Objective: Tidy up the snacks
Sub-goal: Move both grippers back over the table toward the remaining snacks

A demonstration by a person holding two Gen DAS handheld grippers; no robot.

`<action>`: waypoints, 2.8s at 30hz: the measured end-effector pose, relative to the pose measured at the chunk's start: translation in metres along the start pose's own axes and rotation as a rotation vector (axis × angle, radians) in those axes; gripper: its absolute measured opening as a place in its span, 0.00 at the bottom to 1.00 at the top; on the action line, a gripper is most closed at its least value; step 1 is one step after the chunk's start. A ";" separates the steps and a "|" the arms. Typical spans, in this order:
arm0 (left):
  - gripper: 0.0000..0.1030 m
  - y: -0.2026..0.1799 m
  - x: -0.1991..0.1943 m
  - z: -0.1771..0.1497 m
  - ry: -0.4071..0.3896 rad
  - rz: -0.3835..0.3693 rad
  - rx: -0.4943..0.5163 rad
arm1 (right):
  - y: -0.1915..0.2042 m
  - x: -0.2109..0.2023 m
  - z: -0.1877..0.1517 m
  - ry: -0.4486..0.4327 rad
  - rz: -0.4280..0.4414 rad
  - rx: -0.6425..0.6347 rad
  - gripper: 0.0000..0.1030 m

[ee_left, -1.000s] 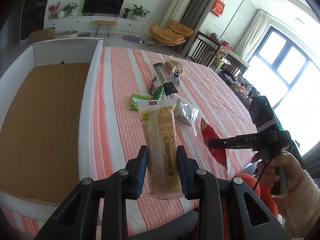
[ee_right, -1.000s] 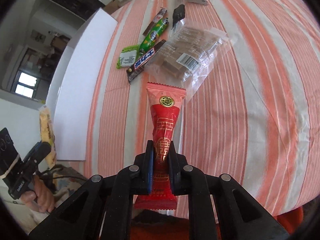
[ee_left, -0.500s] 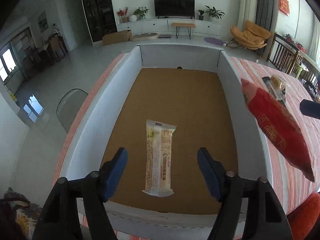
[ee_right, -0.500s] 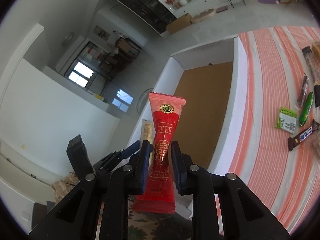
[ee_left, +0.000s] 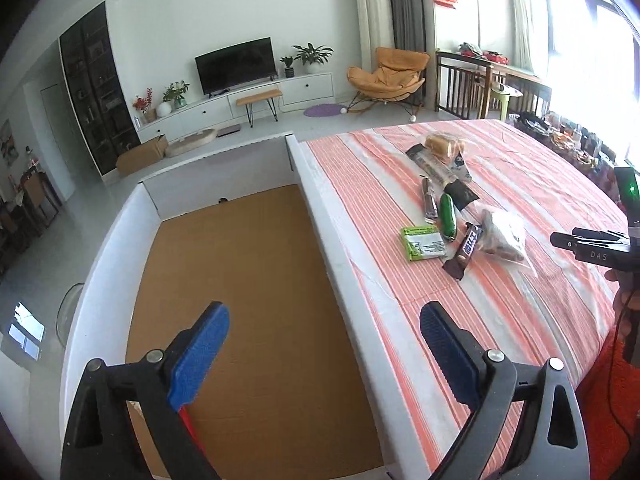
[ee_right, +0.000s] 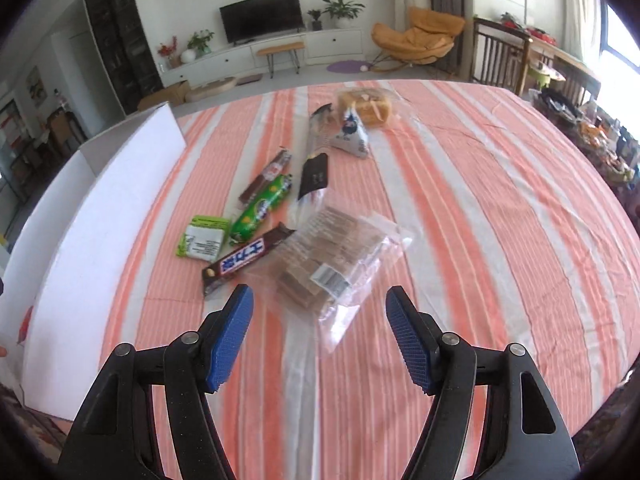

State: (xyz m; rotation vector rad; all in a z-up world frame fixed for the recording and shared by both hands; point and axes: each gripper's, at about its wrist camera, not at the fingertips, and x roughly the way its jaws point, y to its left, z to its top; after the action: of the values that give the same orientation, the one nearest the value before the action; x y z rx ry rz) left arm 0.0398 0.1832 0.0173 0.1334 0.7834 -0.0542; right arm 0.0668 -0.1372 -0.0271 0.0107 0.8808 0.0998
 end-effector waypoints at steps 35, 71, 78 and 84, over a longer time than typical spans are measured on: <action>1.00 -0.228 0.043 0.000 0.050 -0.232 0.046 | -0.092 0.032 -0.030 0.070 -0.257 0.195 0.77; 1.00 -0.201 0.120 -0.030 0.167 -0.143 0.008 | -0.092 0.034 -0.031 0.095 -0.228 0.189 0.93; 1.00 -0.184 0.114 -0.039 0.152 -0.105 -0.046 | -0.094 0.028 -0.024 0.075 0.016 0.244 0.93; 1.00 -0.184 0.113 -0.040 0.150 -0.105 -0.049 | 0.000 0.035 0.048 0.071 0.164 0.036 0.92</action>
State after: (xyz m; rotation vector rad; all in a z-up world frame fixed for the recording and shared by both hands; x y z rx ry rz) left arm 0.0741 0.0063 -0.1090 0.0503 0.9403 -0.1250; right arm 0.1259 -0.1325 -0.0236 0.1143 0.9520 0.2390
